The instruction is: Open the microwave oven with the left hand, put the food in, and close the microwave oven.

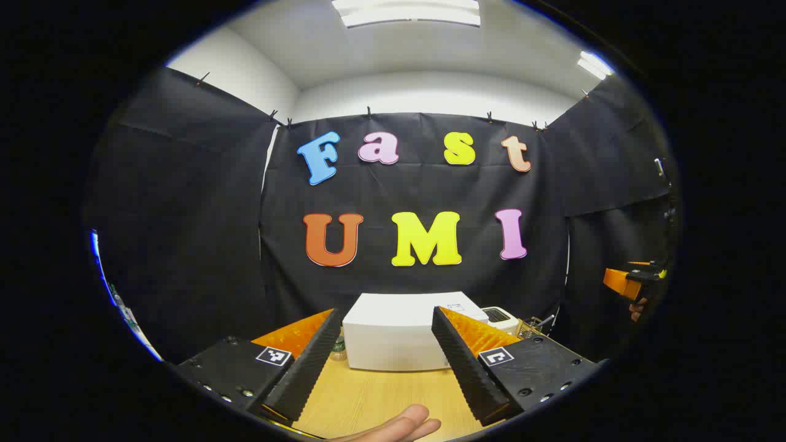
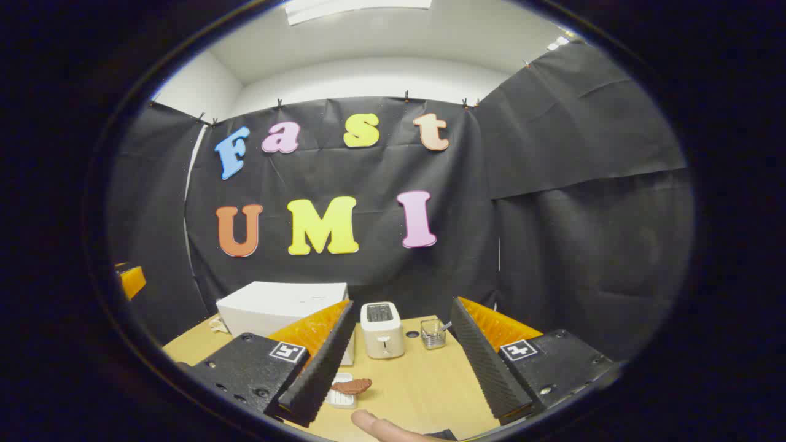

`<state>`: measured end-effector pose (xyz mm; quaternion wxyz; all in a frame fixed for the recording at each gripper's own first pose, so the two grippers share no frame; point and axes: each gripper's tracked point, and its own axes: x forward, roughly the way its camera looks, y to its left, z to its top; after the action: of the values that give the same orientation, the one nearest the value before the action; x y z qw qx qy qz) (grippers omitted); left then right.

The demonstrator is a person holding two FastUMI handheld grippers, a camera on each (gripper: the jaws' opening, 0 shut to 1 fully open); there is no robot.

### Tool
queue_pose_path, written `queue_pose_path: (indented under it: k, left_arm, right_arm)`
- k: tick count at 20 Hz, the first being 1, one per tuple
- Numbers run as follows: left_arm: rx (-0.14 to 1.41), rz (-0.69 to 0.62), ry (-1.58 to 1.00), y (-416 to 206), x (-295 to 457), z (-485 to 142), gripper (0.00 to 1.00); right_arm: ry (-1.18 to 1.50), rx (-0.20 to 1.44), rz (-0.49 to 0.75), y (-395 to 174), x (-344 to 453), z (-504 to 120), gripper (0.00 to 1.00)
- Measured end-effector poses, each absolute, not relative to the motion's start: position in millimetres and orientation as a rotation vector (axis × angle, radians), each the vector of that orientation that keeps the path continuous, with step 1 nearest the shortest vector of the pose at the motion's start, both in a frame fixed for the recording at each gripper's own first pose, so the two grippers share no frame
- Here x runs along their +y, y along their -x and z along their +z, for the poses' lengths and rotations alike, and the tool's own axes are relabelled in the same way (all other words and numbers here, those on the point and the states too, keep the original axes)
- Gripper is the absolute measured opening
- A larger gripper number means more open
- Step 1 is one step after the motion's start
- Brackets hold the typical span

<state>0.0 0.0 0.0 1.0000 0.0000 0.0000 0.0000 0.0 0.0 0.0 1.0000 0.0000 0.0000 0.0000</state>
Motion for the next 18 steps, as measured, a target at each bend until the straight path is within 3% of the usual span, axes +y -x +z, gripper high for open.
queue_pose_path:
  k: [2,3,6,7,8,9,11,12,13,15,16,18]
  left_arm:
    - [0.003,0.029,0.023,-5.2,6.6,-2.1,0.85]
    - [0.010,0.020,0.035,-8.2,4.5,-3.9,0.95]
    - [0.030,-0.022,0.065,-10.9,-2.2,-6.7,0.93]
    - [0.024,-0.026,0.064,-11.8,-1.8,-4.5,0.93]
    - [0.022,-0.030,0.059,-12.3,-2.5,-4.4,0.93]
    - [0.020,-0.034,0.053,-11.4,-3.6,-4.7,0.93]
    - [0.020,-0.035,0.044,-11.1,-5.2,-5.8,0.93]
    - [0.021,-0.035,0.037,-11.3,-6.0,-6.7,0.93]
    - [0.024,-0.033,0.030,-12.4,-6.8,-8.5,0.93]
    - [0.025,-0.024,0.005,-12.6,-9.0,-11.7,0.93]
    - [0.015,-0.026,-0.006,-14.0,-12.4,-10.8,0.93]
    - [0.017,-0.032,-0.017,-15.0,-19.3,-15.3,0.93]
  right_arm:
    - [-0.019,-0.013,0.003,3.2,-0.7,5.5,1.00]
    - [-0.025,-0.017,0.003,4.8,-2.6,5.7,1.00]
    - [-0.029,-0.031,-0.004,8.8,-8.8,11.0,1.00]
    - [-0.027,-0.032,-0.009,9.5,-11.6,10.7,0.89]
    - [-0.030,-0.033,-0.008,9.9,-12.3,12.3,1.00]
    - [-0.036,-0.032,-0.007,11.0,-13.3,13.7,0.89]
    - [-0.055,-0.027,0.006,12.4,-11.9,15.1,0.89]
    - [-0.066,-0.024,0.019,13.3,-9.6,16.0,1.00]
    - [-0.073,-0.021,0.027,13.4,-9.2,14.4,0.89]
    - [-0.071,-0.024,0.037,13.0,-7.9,15.0,0.89]
    - [-0.072,-0.028,0.046,12.8,-6.0,16.6,1.00]
    - [-0.069,-0.031,0.057,13.5,-2.0,16.6,1.00]
